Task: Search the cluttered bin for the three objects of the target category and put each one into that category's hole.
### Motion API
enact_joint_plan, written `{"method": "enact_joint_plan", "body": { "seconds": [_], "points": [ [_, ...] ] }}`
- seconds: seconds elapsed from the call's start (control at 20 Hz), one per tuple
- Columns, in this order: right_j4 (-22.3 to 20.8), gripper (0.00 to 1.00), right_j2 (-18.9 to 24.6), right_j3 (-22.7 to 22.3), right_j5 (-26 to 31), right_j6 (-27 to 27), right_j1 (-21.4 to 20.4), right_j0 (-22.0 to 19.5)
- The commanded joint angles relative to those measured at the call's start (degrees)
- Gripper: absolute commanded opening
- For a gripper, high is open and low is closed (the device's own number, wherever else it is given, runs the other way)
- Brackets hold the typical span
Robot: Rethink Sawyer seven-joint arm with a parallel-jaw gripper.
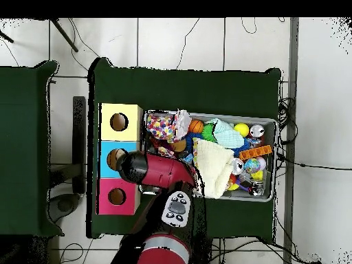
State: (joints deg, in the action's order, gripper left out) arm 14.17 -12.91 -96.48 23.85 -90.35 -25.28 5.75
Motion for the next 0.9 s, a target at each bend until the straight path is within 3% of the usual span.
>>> {"method": "enact_joint_plan", "body": {
  "seconds": [0.05, 0.15, 0.9],
  "points": [
    [4.48, 1.00, 8.79, 7.41, -2.58, -12.17, 1.09, -0.10],
    [5.01, 1.00, 8.12, 8.26, -1.56, -13.04, 0.95, 0.55],
    [5.89, 1.00, 8.85, 10.08, -11.06, -14.89, 6.44, 0.56]
  ]
}}
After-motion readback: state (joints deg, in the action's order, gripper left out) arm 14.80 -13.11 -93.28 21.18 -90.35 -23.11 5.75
